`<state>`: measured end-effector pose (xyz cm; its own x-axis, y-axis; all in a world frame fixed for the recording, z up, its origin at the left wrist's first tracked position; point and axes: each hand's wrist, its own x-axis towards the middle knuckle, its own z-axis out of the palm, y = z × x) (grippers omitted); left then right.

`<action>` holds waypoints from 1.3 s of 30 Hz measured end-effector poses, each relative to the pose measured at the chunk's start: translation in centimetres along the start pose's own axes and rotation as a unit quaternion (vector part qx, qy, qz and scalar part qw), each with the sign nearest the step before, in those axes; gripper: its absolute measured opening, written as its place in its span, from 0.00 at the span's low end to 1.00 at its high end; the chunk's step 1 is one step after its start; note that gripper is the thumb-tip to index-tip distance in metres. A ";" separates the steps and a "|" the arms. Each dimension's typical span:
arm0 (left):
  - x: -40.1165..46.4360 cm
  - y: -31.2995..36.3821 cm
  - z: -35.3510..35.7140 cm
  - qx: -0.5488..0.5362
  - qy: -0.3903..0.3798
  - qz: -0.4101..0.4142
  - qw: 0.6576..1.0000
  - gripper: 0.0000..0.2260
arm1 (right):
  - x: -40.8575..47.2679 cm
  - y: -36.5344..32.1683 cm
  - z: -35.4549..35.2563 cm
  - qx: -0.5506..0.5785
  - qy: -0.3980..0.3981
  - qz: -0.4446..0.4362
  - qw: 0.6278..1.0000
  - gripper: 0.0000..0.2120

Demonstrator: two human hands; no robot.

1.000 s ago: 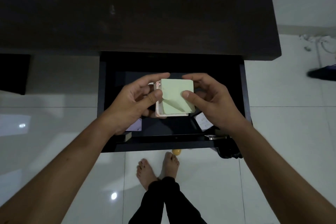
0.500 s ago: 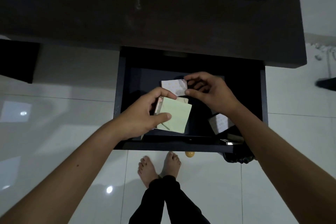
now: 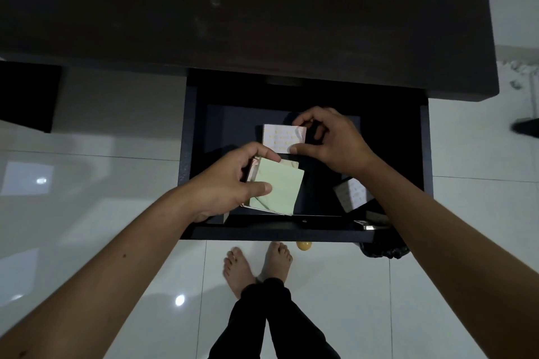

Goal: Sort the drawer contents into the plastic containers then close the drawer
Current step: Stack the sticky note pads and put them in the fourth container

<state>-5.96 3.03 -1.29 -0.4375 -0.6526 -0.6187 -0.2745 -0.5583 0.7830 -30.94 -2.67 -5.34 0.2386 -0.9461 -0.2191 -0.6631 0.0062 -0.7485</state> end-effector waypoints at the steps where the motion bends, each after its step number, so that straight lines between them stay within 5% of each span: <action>1: 0.0 0.1 0.0 -0.001 0.002 0.004 1.000 0.19 | 0.0 0.1 -0.1 0.020 -0.002 0.009 1.000 0.20; 7: -0.1 0.5 0.0 -0.012 0.010 0.010 1.000 0.19 | -1.3 -0.8 -1.4 0.160 -0.004 0.039 0.986 0.10; 14: -0.1 0.4 -0.1 -0.016 0.019 0.040 0.999 0.19 | -4.7 -2.2 -4.8 0.339 0.041 0.058 0.938 0.09; 18: -0.3 0.4 -0.1 -0.037 0.034 0.081 0.995 0.20 | -6.8 -2.9 -5.2 0.421 -0.008 0.076 0.904 0.10; 28: -0.9 0.6 -0.2 -0.082 -0.014 0.155 0.984 0.36 | -6.3 -4.4 -3.0 0.320 -0.025 0.065 0.945 0.11; 39: -1.4 0.7 -0.3 -0.096 0.005 0.181 0.979 0.33 | -6.0 -5.7 -2.8 0.326 -0.081 0.034 0.941 0.11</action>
<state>-5.25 3.37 0.08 -0.4676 -0.8302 -0.3035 0.0636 -0.3741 0.9252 -30.62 2.11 1.96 0.3514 -0.8750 -0.3330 -0.1167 0.3120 -0.9429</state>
